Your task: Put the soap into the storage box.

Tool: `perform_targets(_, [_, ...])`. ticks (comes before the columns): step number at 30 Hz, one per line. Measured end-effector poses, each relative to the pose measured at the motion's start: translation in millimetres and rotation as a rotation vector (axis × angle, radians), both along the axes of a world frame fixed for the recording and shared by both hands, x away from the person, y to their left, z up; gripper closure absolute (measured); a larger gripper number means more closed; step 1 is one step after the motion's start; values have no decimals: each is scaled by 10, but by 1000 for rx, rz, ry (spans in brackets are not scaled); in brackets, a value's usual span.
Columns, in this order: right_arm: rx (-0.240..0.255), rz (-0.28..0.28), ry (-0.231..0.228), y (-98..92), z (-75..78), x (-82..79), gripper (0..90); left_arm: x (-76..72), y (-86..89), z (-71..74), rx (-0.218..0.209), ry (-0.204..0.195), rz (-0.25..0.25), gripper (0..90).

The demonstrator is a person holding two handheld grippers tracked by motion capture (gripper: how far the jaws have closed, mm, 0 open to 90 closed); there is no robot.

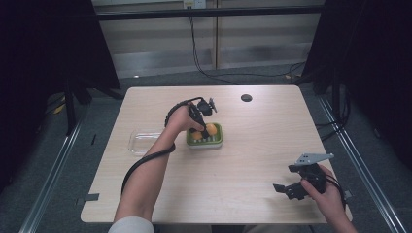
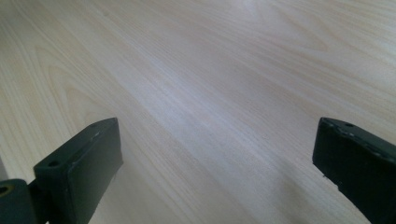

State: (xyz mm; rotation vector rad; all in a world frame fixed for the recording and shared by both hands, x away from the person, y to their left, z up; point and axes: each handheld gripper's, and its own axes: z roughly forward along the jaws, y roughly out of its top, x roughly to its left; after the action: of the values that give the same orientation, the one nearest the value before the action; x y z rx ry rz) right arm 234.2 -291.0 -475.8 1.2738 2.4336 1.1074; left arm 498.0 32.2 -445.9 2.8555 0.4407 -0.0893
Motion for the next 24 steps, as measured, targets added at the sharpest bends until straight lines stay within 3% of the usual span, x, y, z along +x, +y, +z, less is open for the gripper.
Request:
perform_targets(5, [-6, 2, -2, 0, -1, 0, 13, -10, 9, -36, -6, -22, 8, 493])
perform_targets(8, [-3, 3, 1, 5, 1, -2, 13, 5, 22, -36, -4, 1, 2, 492])
perform_targets(13, [-4, 5, 2, 10, -7, 4, 13, 5, 34, -41, -18, -16, 21, 486])
perform_targets(15, [-7, 4, 4, 13, -11, 3, 13, 28, 52, 11, -28, 2, 14, 496])
perform_targets(16, [-5, 0, 3, 19, -13, 3, 13, 26, 58, 17, -41, -9, 23, 502])
perform_targets(17, [-7, 3, 6, 19, -10, 4, 13, 38, 64, 47, -36, 10, 19, 504])
perform_targets(20, [-5, 7, 0, 24, -8, 10, 13, 40, 75, 80, -40, 3, 24, 490])
perform_targets(21, [-5, 7, 3, 24, -6, 11, 13, 31, 84, 98, -56, -17, 37, 489])
perform_targets(24, [-6, 8, 1, 27, -12, 17, 13, 22, 104, 145, -57, -16, 42, 474])
